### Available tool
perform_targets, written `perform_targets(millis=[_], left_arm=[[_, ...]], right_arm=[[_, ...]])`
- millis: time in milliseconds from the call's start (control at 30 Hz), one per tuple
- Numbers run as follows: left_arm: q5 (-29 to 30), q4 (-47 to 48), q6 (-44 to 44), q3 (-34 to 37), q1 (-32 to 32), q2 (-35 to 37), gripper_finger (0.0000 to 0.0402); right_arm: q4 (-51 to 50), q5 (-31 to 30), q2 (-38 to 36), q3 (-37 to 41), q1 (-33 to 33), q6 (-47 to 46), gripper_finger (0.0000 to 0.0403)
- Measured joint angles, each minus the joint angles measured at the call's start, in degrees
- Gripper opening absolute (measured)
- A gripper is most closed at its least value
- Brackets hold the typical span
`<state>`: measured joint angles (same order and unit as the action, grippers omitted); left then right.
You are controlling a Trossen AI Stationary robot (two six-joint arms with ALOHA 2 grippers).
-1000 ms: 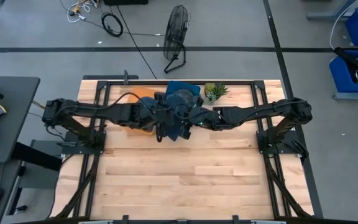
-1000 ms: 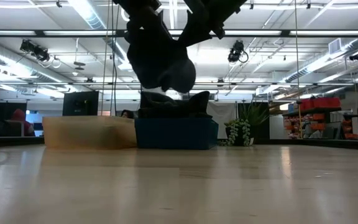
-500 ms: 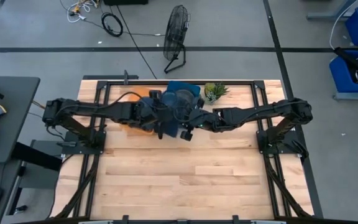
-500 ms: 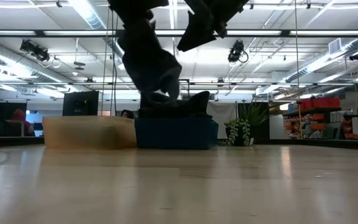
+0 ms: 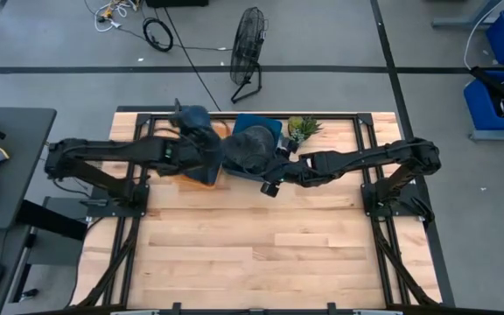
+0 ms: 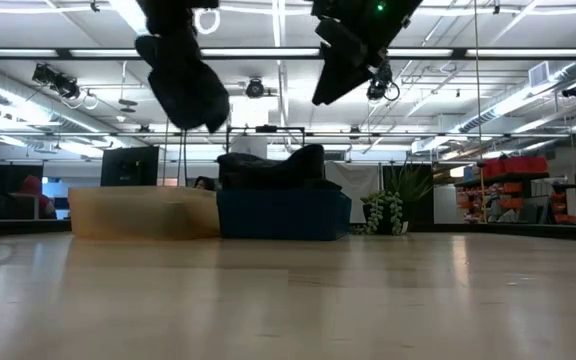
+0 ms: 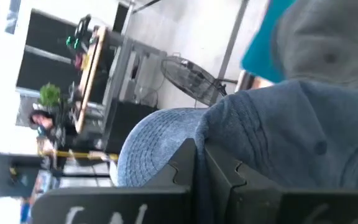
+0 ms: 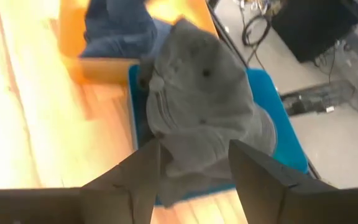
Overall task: Pick & Place hat
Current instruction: Put the blue cap into the orange bin
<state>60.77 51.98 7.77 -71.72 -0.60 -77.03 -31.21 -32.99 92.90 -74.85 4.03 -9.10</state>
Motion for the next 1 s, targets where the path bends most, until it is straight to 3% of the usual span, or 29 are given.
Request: perform_targets(millis=[167,333,533,667,767,900,1000], left_arm=[[-0.67,6.38,-8.94,-0.09,-0.65,7.83,0.0019],[-6.74,11.76,-17.89,0.47,-2.04,14.62,0.0014],[-7.28,10.67,-24.18,10.79,-4.43,20.52,0.0019],[-7.69,0.17,-26.11,20.87,-6.15,22.3,0.0014],[-10.44,-11.0,-22.53,26.85,-8.12,21.9,0.0014],[-13.79,-22.83,-20.62,31.91,-12.64,20.56,0.0018],[-16.69,-26.61,-19.18,33.84,-16.53,19.19,0.0017]], right_arm=[[-3.06,-0.04,0.0,0.0,-0.02,-1.96,0.0191],[-2.97,0.04,0.0,0.0,-0.02,-2.48,0.0186],[-2.88,0.99,0.0,0.0,-0.02,-2.47,0.0185],[-2.5,1.03,0.0,0.0,-0.04,-2.46,0.0185],[-2.07,1.05,0.0,0.0,-0.04,-2.46,0.0185],[-1.75,1.05,0.0,0.0,-0.04,-2.44,0.0185],[-1.64,1.05,0.0,0.0,-0.04,-2.45,0.0185]])
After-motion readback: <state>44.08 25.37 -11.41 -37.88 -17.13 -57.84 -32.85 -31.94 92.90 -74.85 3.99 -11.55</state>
